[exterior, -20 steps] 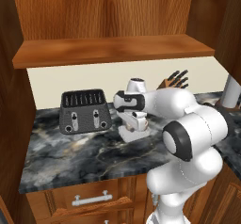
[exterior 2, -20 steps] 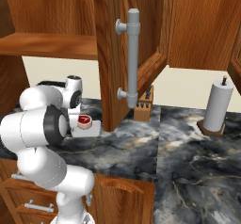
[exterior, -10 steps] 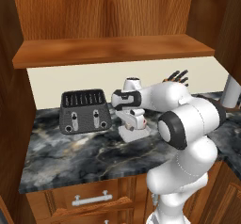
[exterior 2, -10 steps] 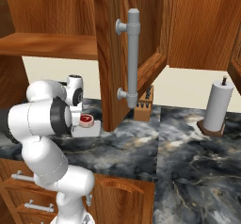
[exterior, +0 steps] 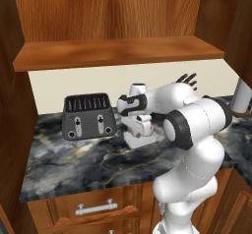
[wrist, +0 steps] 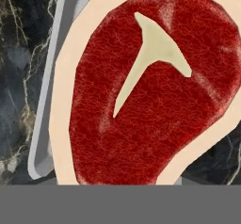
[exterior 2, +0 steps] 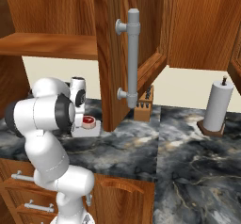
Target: Retrieve the tupperware from the cabinet, then place the raw meat into the tupperware to avoid contamination.
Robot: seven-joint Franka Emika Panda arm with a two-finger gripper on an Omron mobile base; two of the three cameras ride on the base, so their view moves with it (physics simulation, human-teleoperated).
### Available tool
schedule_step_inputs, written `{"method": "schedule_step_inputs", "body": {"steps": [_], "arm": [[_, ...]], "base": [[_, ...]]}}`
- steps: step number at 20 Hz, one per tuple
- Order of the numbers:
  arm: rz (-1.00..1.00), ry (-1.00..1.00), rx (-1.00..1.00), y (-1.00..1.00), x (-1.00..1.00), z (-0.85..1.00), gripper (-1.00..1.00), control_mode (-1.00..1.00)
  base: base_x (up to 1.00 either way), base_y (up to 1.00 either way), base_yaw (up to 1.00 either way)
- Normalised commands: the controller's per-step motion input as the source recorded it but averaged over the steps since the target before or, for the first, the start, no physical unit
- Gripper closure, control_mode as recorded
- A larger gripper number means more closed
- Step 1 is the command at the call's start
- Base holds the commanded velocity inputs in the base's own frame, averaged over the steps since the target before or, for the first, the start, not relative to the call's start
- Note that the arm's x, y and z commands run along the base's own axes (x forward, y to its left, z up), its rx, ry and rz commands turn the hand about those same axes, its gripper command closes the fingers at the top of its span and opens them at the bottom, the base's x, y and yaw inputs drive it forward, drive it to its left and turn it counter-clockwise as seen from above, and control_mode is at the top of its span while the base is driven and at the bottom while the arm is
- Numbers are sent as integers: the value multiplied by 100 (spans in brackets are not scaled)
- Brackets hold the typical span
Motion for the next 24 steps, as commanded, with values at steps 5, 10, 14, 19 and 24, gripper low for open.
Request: {"method": "schedule_step_inputs", "body": {"steps": [5,10,14,19,24], "arm": [[0,0,0,1,2,-24,100,-100],[0,-1,0,0,5,-15,100,-100],[0,-1,0,0,2,-4,100,-100],[0,0,0,0,0,-1,-100,-100],[0,0,0,0,0,0,-100,-100]], "base": [[0,0,0],[0,0,0],[0,0,0],[0,0,0],[0,0,0]]}}
